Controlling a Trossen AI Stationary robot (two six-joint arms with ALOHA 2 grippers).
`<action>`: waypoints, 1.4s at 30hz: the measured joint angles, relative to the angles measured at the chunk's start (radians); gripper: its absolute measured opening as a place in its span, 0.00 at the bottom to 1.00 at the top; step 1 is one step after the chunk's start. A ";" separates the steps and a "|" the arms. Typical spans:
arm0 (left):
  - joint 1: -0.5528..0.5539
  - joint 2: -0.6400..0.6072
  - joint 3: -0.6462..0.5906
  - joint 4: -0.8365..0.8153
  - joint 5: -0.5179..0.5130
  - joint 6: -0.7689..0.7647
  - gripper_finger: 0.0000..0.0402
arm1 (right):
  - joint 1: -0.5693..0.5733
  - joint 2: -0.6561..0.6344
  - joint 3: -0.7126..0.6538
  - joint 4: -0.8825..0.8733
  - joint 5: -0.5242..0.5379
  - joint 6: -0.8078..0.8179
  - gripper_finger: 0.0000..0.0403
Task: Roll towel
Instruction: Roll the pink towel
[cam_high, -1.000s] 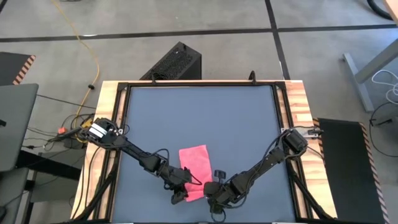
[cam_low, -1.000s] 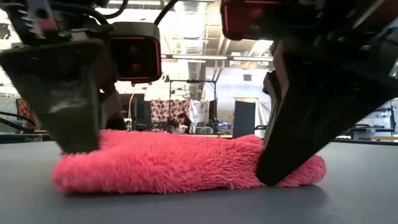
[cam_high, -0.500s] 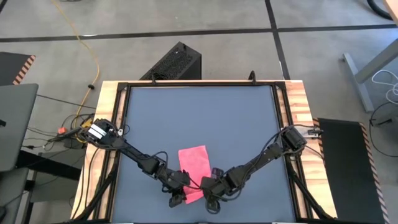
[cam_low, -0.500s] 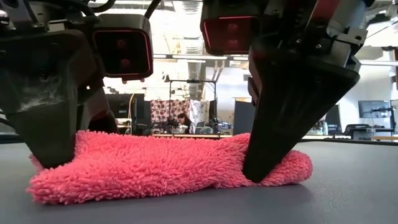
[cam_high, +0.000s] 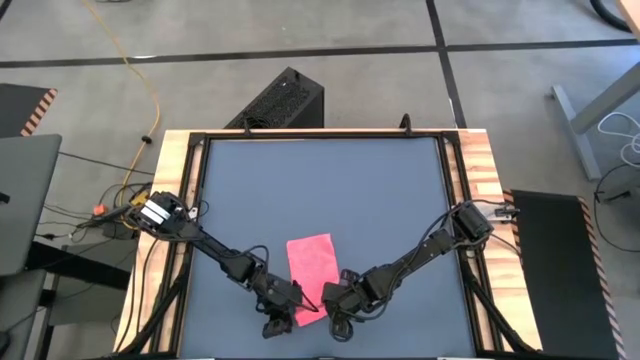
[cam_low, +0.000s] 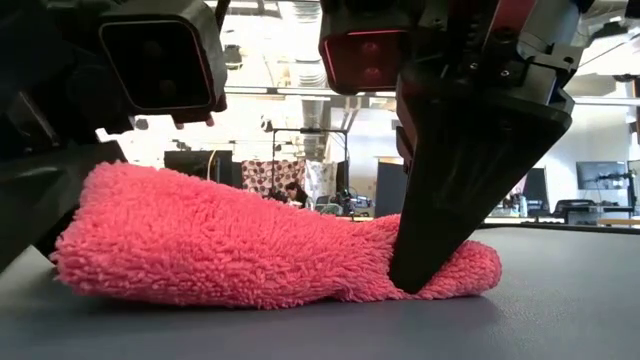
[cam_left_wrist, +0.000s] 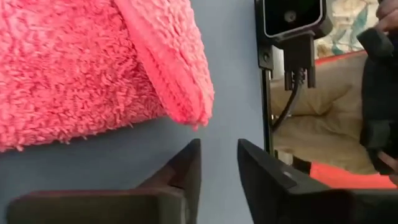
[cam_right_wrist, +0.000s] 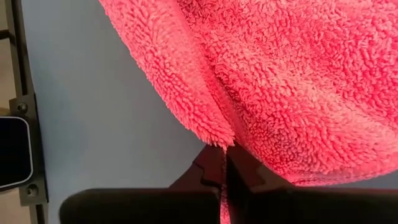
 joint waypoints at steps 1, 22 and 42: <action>0.000 0.000 0.000 0.000 -0.008 0.000 0.26 | -0.001 0.000 0.000 0.001 0.001 0.000 0.06; -0.092 -0.099 0.333 -0.675 -0.599 0.616 0.34 | -0.017 0.000 -0.001 0.005 -0.019 0.042 0.06; -0.067 -0.032 0.330 -0.554 -0.490 0.747 0.34 | -0.024 0.000 -0.001 0.007 0.006 0.068 0.06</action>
